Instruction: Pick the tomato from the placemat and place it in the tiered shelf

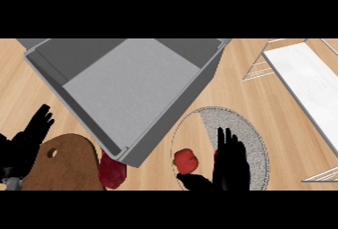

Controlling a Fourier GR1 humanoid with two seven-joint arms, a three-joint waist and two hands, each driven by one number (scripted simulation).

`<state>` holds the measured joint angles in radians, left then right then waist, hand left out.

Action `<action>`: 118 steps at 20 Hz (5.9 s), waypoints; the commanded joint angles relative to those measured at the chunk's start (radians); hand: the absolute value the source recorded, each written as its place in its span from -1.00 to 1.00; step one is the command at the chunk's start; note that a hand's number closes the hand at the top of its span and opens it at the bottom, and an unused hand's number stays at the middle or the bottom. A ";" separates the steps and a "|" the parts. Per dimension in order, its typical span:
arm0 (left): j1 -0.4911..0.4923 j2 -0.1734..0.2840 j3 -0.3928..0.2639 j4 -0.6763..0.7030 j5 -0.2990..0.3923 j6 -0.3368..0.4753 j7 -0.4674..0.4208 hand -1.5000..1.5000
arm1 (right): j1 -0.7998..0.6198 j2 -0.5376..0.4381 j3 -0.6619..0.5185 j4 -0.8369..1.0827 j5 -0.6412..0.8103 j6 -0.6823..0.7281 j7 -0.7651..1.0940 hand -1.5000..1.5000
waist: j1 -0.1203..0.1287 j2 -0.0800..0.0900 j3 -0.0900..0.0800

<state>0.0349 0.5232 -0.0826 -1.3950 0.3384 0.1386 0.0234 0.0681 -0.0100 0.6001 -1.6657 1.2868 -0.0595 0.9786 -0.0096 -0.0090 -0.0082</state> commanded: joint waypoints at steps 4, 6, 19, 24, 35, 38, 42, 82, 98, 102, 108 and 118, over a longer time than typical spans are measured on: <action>-0.013 0.030 0.030 -0.011 0.010 -0.032 0.014 0.00 | -0.097 0.010 0.026 -0.158 0.001 0.494 0.260 -1.00 | 0.014 0.007 0.006; -0.017 -0.039 -0.009 0.032 -0.031 0.006 -0.021 0.00 | -0.096 0.010 0.069 -0.169 -0.015 0.529 0.287 -1.00 | 0.008 0.009 0.006; -0.014 -0.059 0.009 0.004 -0.063 -0.011 -0.004 0.00 | -0.187 0.009 -0.105 -0.062 -0.053 0.579 0.214 -1.00 | 0.015 0.010 0.008; -0.035 -0.022 0.074 -0.028 -0.034 -0.061 0.083 0.00 | -0.140 0.009 -0.089 -0.046 -0.024 0.516 0.173 -1.00 | 0.012 0.009 0.008; -0.010 -0.096 0.129 0.088 -0.107 -0.127 -0.048 0.00 | -0.099 0.008 -0.208 0.069 0.010 0.402 0.001 -1.00 | 0.009 0.010 0.008; -0.020 -0.128 0.108 -0.036 -0.132 -0.081 0.085 0.00 | -0.122 0.009 -0.204 0.081 -0.033 0.401 0.028 1.00 | 0.012 0.009 0.008; -0.024 -0.108 0.146 -0.021 -0.136 -0.125 0.085 0.00 | -0.086 -0.038 -0.227 0.116 0.002 0.359 -0.091 1.00 | 0.010 0.009 0.008; -0.023 -0.167 0.158 -0.025 -0.200 -0.134 0.065 0.00 | -0.891 0.010 -0.527 -0.170 0.220 0.344 0.508 1.00 | 0.019 -0.003 0.006; -0.036 -0.178 0.176 0.033 -0.194 -0.151 0.047 0.00 | -1.203 0.010 -0.748 -0.078 0.488 0.655 0.349 1.00 | 0.002 0.001 0.005; -0.013 -0.191 0.167 -0.008 -0.224 -0.117 0.033 0.00 | -1.272 0.005 -0.849 -0.069 0.548 0.724 0.264 1.00 | 0.002 -0.001 0.007; -0.037 -0.165 0.189 0.019 -0.214 -0.149 0.035 0.00 | -1.243 -0.047 -0.927 -0.050 0.626 0.717 0.158 1.00 | 0.002 0.006 0.007; -0.010 -0.153 0.220 0.001 -0.190 -0.194 0.036 0.00 | -1.228 -0.211 -1.104 0.014 0.594 0.694 -0.005 1.00 | 0.013 0.008 0.008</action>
<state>0.0127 0.3565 0.1181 -1.4000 0.1393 -0.0281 0.0808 -1.1489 -0.1456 -0.4414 -1.6920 1.9102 0.6211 0.9478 0.0001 -0.0017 -0.0003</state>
